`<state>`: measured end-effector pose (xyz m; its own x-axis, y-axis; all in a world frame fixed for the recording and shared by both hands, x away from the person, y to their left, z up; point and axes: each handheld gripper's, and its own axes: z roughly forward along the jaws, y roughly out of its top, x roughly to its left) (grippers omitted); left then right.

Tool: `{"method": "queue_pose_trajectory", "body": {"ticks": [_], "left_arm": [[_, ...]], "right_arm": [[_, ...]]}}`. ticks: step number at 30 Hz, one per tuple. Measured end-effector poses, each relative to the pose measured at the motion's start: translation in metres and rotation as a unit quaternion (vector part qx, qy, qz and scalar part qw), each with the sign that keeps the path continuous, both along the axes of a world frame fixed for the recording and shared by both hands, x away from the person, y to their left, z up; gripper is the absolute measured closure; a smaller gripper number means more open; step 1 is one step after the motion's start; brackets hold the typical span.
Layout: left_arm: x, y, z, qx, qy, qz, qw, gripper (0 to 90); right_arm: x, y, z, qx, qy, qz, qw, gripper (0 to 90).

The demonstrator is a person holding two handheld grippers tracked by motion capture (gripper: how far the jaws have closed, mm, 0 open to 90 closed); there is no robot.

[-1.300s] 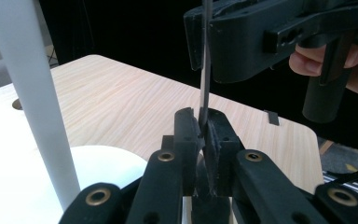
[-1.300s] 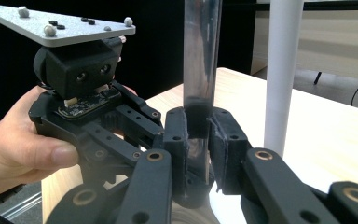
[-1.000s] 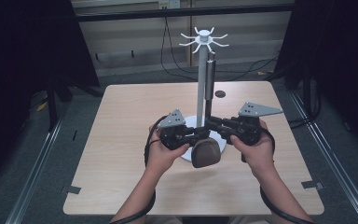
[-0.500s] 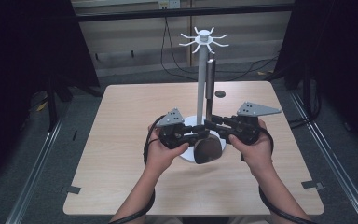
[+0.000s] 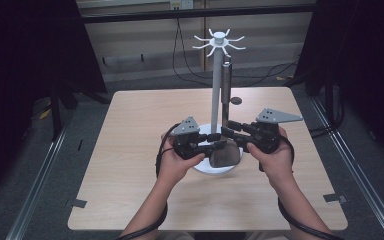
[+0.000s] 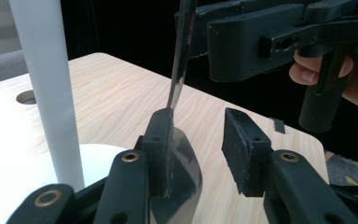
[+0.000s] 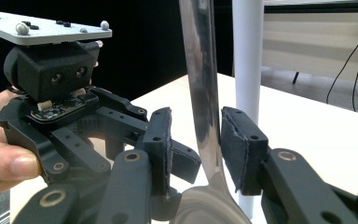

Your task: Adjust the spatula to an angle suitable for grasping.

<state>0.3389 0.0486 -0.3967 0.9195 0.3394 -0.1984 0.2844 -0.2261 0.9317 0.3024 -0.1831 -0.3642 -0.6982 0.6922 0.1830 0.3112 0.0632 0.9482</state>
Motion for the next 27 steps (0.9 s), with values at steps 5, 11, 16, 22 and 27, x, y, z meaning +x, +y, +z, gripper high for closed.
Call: {"method": "queue_pose_trajectory", "body": {"ticks": [5,11,16,22,27], "left_arm": [[0.0004,-0.0014,-0.0008,-0.009,0.0,0.0,1.0,59.6],[0.0013,0.0016,-0.0001,-0.009,-0.004,0.003,0.9999,55.4],[0.0003,0.0023,0.0024,-0.008,-0.003,0.009,0.9999,52.4],[-0.0008,0.0018,0.0022,-0.008,-0.007,0.008,0.9999,51.1],[-0.0024,0.0021,0.0026,-0.01,-0.005,0.005,0.9999,50.4]], "right_arm": [[0.0014,-0.001,-0.0024,0.0,0.004,-0.002,1.0,63.2],[0.002,-0.0018,-0.0033,0.001,0.005,-0.004,1.0,60.7],[0.0019,-0.0029,-0.0017,-0.003,0.004,-0.004,1.0,59.1],[0.0006,-0.003,-0.0012,-0.005,0.002,-0.004,1.0,57.7],[-0.0011,-0.0051,-0.0012,-0.004,0.001,-0.004,1.0,56.3]]}}
